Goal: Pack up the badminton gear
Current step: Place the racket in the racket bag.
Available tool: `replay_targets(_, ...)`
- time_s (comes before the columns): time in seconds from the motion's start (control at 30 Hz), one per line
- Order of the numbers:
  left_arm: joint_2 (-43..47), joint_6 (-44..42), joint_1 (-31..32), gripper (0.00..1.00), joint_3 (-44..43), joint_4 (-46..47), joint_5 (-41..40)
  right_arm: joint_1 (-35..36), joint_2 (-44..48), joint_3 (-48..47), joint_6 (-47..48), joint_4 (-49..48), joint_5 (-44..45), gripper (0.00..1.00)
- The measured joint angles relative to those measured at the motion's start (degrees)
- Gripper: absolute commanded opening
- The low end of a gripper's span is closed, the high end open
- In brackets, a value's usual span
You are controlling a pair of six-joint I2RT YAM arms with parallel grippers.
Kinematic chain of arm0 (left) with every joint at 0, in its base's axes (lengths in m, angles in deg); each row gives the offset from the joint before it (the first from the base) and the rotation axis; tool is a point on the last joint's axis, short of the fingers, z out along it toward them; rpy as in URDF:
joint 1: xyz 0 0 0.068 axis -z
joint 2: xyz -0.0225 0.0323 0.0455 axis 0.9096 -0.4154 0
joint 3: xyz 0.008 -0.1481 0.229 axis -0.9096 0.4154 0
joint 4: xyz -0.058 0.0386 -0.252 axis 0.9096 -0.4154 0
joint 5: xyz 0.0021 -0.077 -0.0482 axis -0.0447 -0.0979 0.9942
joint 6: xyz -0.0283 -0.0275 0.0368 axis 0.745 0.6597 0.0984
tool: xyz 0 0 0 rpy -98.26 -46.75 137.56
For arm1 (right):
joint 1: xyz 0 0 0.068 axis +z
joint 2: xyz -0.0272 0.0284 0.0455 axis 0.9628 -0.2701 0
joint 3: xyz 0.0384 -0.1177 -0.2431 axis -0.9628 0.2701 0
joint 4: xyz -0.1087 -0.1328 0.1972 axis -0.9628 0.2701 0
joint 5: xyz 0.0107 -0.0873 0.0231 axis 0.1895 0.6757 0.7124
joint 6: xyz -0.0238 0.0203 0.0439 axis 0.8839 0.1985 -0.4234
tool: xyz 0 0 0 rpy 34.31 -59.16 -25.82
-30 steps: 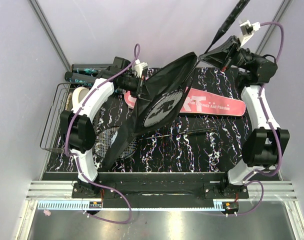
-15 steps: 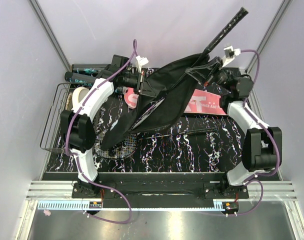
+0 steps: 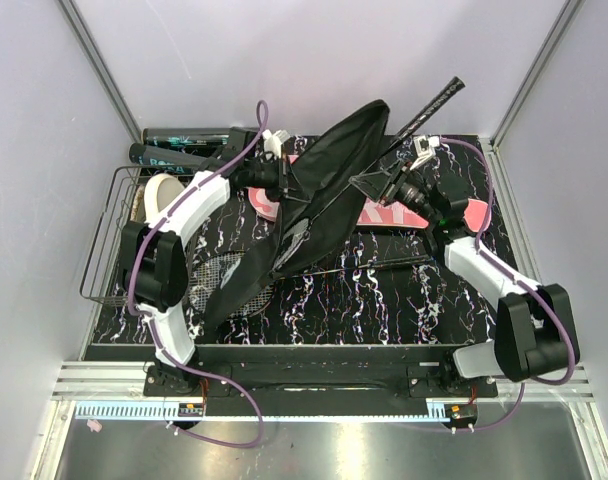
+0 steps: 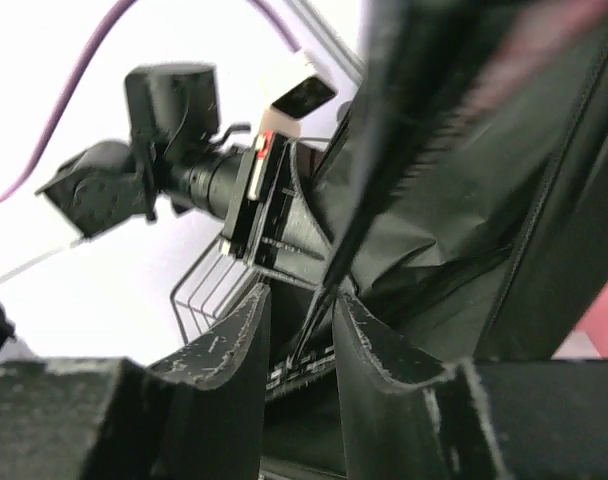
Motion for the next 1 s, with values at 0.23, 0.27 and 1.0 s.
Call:
replay_targets(0.23, 3.96, 6.58, 4.20, 0.00, 4.76, 4.15, -8.98, 1.53, 1.44, -1.84, -2.40, 15.02, 12.02, 0.39)
replay_targets(0.27, 4.55, 7.15, 4.74, 0.00, 4.79, 4.61, -9.94, 1.66, 0.94, -2.62, -2.80, 17.22, 13.27, 0.33)
replay_targets(1.0, 6.36, 16.20, 7.87, 0.00, 1.73, 2.03, -23.85, 15.32, -7.41, -14.19, -0.11, 36.81, 27.76, 0.00)
